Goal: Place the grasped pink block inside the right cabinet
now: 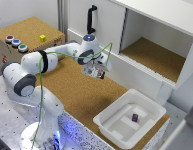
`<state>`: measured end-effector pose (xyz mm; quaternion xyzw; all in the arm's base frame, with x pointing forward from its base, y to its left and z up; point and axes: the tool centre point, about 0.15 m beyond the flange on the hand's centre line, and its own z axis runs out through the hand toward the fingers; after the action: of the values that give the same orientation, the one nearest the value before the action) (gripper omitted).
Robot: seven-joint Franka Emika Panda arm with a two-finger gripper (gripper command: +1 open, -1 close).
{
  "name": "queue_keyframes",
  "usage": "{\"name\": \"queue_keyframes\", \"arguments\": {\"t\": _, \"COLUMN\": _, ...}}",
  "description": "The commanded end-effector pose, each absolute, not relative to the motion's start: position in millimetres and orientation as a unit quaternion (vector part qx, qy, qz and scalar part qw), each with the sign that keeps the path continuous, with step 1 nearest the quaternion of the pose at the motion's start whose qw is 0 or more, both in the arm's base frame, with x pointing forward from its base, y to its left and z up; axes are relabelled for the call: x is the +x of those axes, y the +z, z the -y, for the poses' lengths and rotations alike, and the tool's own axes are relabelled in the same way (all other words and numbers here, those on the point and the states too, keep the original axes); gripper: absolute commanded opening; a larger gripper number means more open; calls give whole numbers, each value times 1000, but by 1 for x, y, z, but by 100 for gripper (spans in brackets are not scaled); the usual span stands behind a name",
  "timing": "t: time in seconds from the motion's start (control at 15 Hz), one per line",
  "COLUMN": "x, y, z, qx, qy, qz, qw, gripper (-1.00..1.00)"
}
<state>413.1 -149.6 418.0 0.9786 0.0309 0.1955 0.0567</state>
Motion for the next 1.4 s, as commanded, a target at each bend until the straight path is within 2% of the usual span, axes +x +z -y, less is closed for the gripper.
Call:
{"name": "queue_keyframes", "arguments": {"t": 0.0, "x": 505, "y": 444, "z": 240, "qx": 982, "qy": 186, "qz": -39, "qw": 19, "gripper": -100}}
{"name": "queue_keyframes", "arguments": {"t": 0.2, "x": 552, "y": 464, "z": 264, "qx": 979, "qy": 194, "qz": -58, "qw": 19, "gripper": -100}}
{"name": "queue_keyframes", "arguments": {"t": 0.6, "x": 619, "y": 488, "z": 258, "qx": 972, "qy": 206, "qz": -101, "qw": 47, "gripper": -100}}
{"name": "queue_keyframes", "arguments": {"t": 0.87, "x": 645, "y": 483, "z": 267, "qx": 968, "qy": 230, "qz": -93, "qw": 25, "gripper": -100}}
{"name": "queue_keyframes", "arguments": {"t": 1.13, "x": 666, "y": 485, "z": 272, "qx": 965, "qy": 249, "qz": -81, "qw": 18, "gripper": -100}}
{"name": "queue_keyframes", "arguments": {"t": 1.33, "x": 676, "y": 484, "z": 275, "qx": 968, "qy": 238, "qz": -75, "qw": 16, "gripper": -100}}
